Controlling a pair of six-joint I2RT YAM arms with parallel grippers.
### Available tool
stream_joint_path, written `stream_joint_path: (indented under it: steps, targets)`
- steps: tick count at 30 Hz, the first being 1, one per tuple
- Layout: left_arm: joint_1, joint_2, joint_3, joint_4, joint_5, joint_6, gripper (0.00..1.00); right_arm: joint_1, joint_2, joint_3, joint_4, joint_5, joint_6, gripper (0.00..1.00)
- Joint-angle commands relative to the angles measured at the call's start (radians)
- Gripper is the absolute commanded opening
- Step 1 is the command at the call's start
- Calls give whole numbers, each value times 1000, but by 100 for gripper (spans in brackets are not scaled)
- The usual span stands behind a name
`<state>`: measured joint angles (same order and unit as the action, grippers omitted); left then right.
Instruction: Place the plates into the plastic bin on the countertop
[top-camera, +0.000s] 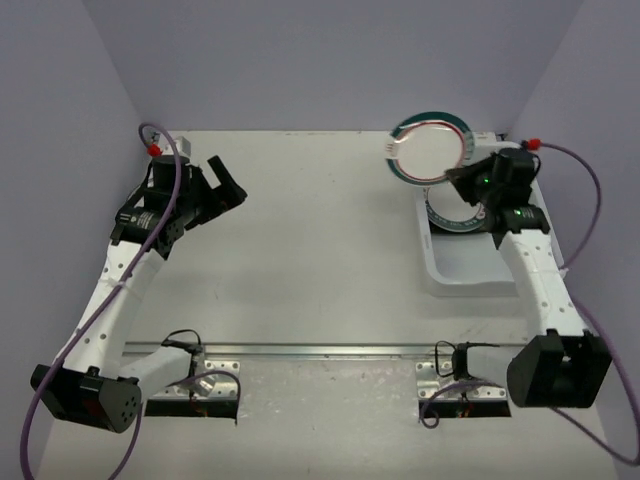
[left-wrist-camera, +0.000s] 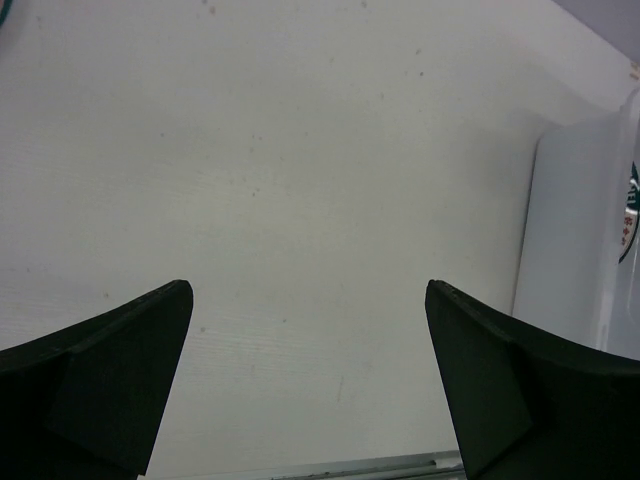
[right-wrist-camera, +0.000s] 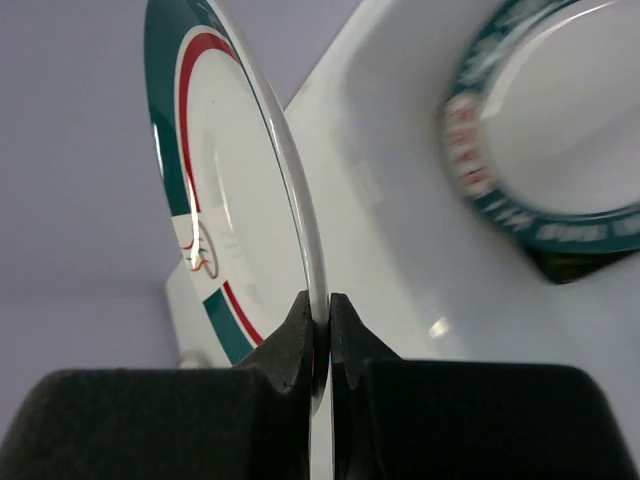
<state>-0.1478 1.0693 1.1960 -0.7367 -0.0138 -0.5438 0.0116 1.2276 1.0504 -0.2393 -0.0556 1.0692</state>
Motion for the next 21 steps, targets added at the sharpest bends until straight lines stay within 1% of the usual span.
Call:
stream_joint_path:
  steps: [1,4,8,11,14,16,17,18,19,20,21]
  targets:
    - [4,46,-36,140,124,-2,100,-229,-117,-117,-129,3,54,0]
    - [2,79,-48,164,168,10,100,-399,-82,-153,-94,-67,76,0]
    - [2,89,-56,172,173,30,100,-417,21,-150,-17,-130,82,0]
    - [2,86,-59,160,159,44,100,-417,83,-184,68,-124,106,0]
    - [2,78,-75,157,174,49,100,-417,124,-207,152,-110,142,0]
    - [2,73,-92,156,182,52,100,-416,172,-204,191,-118,150,2]
    - [2,69,-96,154,186,53,100,-413,199,-199,201,-130,150,6]
    - [2,64,-104,153,186,55,100,-410,210,-186,198,-137,150,22]
    - [2,60,-111,152,186,57,100,-407,231,-166,187,-147,141,43]
    - [2,55,-120,151,184,59,100,-404,266,-133,159,-159,118,71]
    - [2,55,-124,148,182,61,100,-403,267,-109,121,-160,113,73]
